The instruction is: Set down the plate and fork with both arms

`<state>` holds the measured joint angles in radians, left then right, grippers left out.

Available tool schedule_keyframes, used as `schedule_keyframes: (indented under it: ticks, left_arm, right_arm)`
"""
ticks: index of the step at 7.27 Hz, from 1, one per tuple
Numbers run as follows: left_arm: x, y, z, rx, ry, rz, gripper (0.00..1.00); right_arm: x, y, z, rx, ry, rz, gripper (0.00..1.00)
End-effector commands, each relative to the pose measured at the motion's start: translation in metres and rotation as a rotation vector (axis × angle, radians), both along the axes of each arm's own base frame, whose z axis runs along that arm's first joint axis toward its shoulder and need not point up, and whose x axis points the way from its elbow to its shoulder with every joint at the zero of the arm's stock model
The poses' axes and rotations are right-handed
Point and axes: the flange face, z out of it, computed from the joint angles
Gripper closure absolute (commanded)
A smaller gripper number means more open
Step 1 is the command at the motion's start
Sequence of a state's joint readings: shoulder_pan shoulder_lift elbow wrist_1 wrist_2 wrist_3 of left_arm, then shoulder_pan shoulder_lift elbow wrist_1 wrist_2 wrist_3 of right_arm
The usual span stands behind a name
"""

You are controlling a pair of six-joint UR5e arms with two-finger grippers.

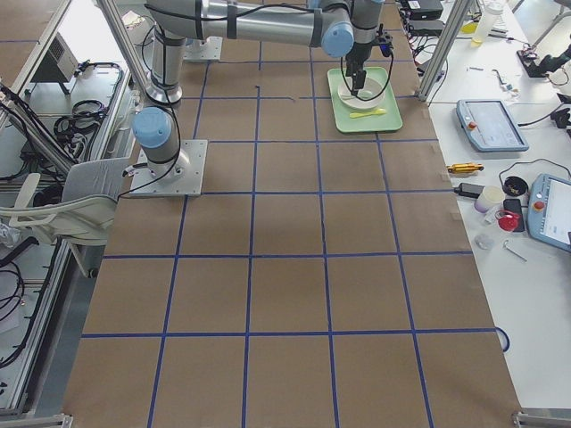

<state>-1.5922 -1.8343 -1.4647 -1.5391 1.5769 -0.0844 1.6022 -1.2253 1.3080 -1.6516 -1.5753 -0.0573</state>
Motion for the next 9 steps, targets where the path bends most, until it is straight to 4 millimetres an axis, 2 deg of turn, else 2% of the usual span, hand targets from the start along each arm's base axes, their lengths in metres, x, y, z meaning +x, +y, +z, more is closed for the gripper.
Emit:
schedule_keyframes:
  ticks: [1, 2, 3, 4, 5, 7, 9]
  left_arm:
    - [-0.005, 0.009, 0.024, -0.052, -0.001, -0.005, 0.00]
    - [-0.005, 0.013, 0.033, -0.073, 0.000, -0.005, 0.00]
    - [-0.004, 0.015, 0.042, -0.093, -0.004, -0.007, 0.00]
    - [-0.001, 0.015, 0.055, -0.121, -0.015, -0.007, 0.00]
    - [0.000, 0.016, 0.050, -0.112, -0.011, -0.009, 0.00]
    - [-0.005, 0.027, 0.068, -0.142, -0.002, -0.022, 0.00]
    - [-0.006, 0.030, 0.069, -0.140, -0.002, -0.023, 0.00]
  right_arm:
    - [0.008, 0.054, 0.056, 0.053, 0.004, -0.042, 0.00]
    - [0.021, 0.068, 0.065, 0.055, -0.004, -0.047, 0.00]
    - [0.043, 0.080, 0.057, 0.076, 0.013, -0.032, 0.00]
    - [0.052, 0.083, 0.050, 0.078, 0.012, -0.036, 0.00]
    - [0.047, 0.079, 0.047, 0.082, 0.008, -0.031, 0.00]
    - [0.031, 0.076, 0.049, 0.082, 0.007, -0.056, 0.00]
    - [0.029, 0.076, 0.050, 0.079, 0.020, -0.057, 0.00]
